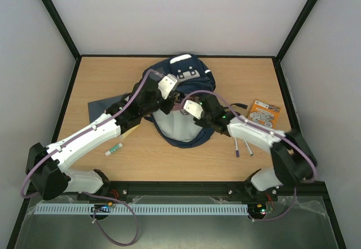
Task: Pack the student bag
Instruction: Place the book in the student bag, then pick up the book from the center of the board.
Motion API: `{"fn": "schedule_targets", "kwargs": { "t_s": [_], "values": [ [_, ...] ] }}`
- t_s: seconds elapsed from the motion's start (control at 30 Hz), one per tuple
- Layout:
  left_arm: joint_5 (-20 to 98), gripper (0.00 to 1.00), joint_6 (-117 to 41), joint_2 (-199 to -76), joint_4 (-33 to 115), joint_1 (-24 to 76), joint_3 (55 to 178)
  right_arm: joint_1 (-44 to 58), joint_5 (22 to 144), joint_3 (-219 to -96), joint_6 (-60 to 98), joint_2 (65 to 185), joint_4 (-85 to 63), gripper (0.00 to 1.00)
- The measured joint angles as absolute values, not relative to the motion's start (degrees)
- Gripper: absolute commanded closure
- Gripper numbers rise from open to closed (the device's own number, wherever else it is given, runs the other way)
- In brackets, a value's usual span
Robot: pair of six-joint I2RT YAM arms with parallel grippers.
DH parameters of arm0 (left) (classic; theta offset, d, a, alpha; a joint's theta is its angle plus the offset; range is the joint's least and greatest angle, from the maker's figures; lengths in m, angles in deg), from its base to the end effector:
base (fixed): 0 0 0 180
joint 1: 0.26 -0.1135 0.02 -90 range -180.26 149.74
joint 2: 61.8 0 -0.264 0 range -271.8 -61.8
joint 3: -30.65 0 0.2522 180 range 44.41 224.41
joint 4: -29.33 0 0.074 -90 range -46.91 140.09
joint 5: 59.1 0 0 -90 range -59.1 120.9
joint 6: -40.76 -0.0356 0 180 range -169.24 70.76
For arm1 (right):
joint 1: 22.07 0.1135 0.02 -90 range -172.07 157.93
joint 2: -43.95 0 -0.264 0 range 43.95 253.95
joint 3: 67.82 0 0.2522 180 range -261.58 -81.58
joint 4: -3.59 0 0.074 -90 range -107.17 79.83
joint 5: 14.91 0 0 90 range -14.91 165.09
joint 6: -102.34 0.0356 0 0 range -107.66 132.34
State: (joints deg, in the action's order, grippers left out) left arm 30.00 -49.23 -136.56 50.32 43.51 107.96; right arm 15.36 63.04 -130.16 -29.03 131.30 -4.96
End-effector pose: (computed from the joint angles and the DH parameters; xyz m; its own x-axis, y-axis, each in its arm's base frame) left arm 0.2217 -0.2116 0.3448 -0.2285 0.2187 -0.9487 0.6809 0.7324 0.0048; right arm 0.2642 0.1929 0.2104 -0.0279 -0.8353 -0.5491 -0.6325 0.4401 -0.6374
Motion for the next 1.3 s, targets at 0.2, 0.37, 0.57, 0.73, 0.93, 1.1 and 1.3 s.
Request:
{"fn": "schedule_targets", "kwargs": {
  "t_s": [0.2, 0.37, 0.57, 0.73, 0.93, 1.1, 1.3],
  "values": [
    [30.7, 0.92, -48.7, -136.7, 50.2, 43.5, 108.0, 12.2, 72.2, -127.6, -22.8, 114.2, -17.9, 0.64],
    [31.7, 0.87, -48.1, -139.4, 49.0, 44.1, 108.0, 0.9, 76.3, -127.4, -18.4, 107.4, -26.1, 0.65],
    [31.9, 0.77, -48.6, -146.2, 48.9, 49.3, 108.5, -16.5, 80.3, -128.7, -15.7, 105.8, -32.8, 0.63],
    [28.4, 0.61, -50.7, -151.9, 53.1, 55.9, 111.7, -30.1, 84.5, -128.7, -15.6, 107.5, -34.6, 0.62],
    [26.2, 0.48, -52.4, -152.6, 56.6, 64.9, 112.0, -45.6, 90.6, -128.8, -16.0, 114.3, -35.7, 0.6],
    [26.4, 0.36, -50.9, -155.1, 58.3, 68.6, 115.7, -49.2, 92.8, -128.0, -16.0, 116.7, -35.5, 0.52],
    [25.7, 0.33, -45.6, -166.1, 58.8, 68.0, 131.3, -50.5, 92.3, -126.5, -15.5, 116.2, -34.3, 0.37]
  ]
}}
